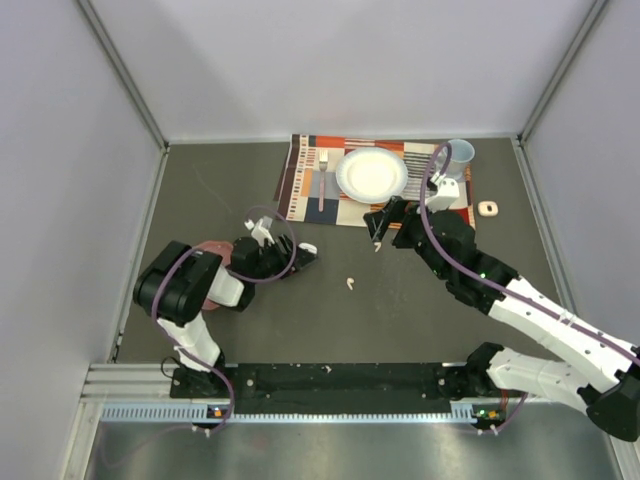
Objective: Insert the wireless bluetooth earbuds into the charging case
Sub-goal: Pick up the charging case from the corner of the board, then pass from the right arm to the left
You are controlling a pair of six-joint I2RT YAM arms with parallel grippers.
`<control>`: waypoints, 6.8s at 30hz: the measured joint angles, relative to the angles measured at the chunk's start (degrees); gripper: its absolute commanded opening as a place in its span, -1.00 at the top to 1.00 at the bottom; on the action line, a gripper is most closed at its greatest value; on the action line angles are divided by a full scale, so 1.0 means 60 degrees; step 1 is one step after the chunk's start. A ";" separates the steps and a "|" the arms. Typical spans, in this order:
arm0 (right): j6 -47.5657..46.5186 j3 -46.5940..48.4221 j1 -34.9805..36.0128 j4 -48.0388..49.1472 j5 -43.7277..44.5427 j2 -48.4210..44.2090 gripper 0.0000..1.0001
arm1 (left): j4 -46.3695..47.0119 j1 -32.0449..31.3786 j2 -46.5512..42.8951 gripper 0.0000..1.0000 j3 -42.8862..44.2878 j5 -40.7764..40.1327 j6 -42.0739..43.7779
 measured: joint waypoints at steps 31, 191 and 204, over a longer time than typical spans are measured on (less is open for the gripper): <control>0.1683 0.0033 -0.8000 -0.2011 -0.1701 0.2397 -0.98 | -0.7286 -0.0015 -0.9985 -0.68 0.0750 -0.1865 0.3319; 0.5115 -0.0914 -0.8429 -0.0929 -0.3945 0.1523 1.00 | -0.7377 0.0127 -0.9074 -0.82 0.1111 -0.2208 0.3665; 0.7173 -0.2914 -0.4998 0.0146 -0.3475 -0.1311 1.00 | -0.4951 -0.2590 -0.8939 -0.78 0.0215 -0.1985 0.4080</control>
